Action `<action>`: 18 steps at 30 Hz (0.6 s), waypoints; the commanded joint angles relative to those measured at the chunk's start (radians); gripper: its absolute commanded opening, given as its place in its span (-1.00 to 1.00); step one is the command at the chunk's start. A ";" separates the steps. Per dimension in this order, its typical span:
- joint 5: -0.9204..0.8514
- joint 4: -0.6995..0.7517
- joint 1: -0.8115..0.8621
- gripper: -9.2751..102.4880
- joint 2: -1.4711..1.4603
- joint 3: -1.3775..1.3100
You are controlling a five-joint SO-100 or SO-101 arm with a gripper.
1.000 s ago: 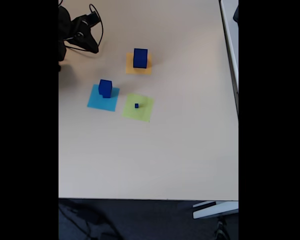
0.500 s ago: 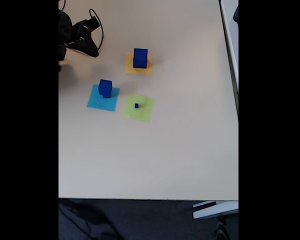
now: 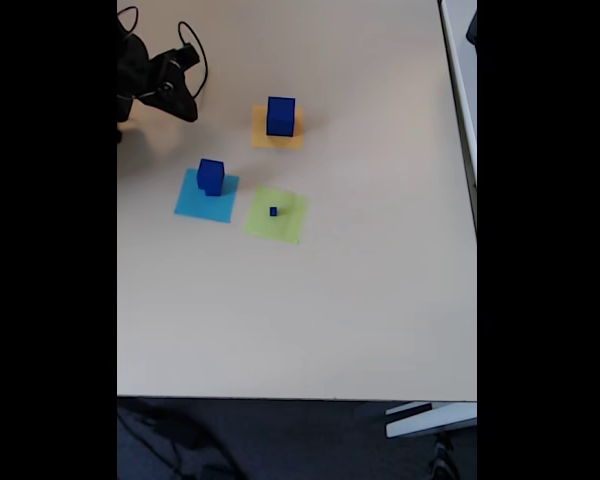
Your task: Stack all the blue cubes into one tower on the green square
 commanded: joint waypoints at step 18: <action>-0.025 -0.058 0.011 -0.83 0.025 0.038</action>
